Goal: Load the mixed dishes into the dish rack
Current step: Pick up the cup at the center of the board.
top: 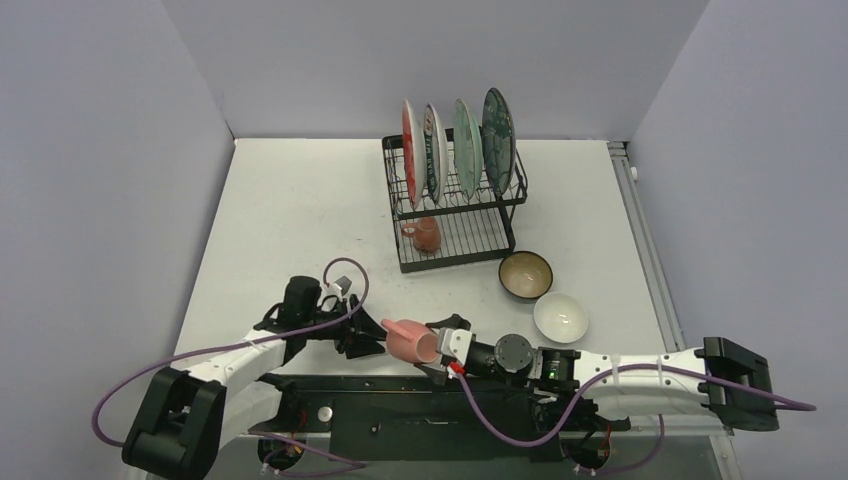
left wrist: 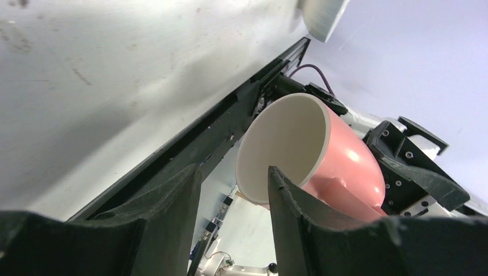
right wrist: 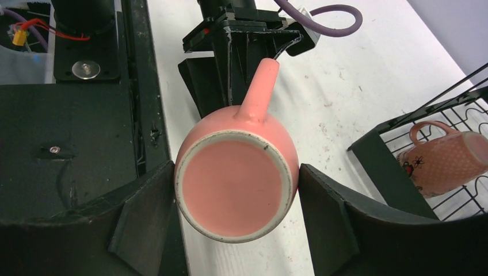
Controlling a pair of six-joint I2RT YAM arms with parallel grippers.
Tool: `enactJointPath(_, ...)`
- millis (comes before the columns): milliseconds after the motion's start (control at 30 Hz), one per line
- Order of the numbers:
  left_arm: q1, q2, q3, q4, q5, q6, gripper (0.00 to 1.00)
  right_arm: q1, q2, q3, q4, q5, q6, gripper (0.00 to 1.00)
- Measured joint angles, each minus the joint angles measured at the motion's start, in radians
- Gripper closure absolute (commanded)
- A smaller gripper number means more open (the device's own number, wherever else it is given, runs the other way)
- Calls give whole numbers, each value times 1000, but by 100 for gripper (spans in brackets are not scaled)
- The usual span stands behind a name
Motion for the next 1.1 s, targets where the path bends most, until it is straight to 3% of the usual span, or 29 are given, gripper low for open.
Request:
enactJointPath(433, -15, 119, -13, 43, -91, -6, 56, -43, 53, -39, 37, 0, 48, 100)
enactJointPath(1100, -17, 151, 38, -11, -159, 65, 57, -72, 107, -88, 109, 11, 121, 100)
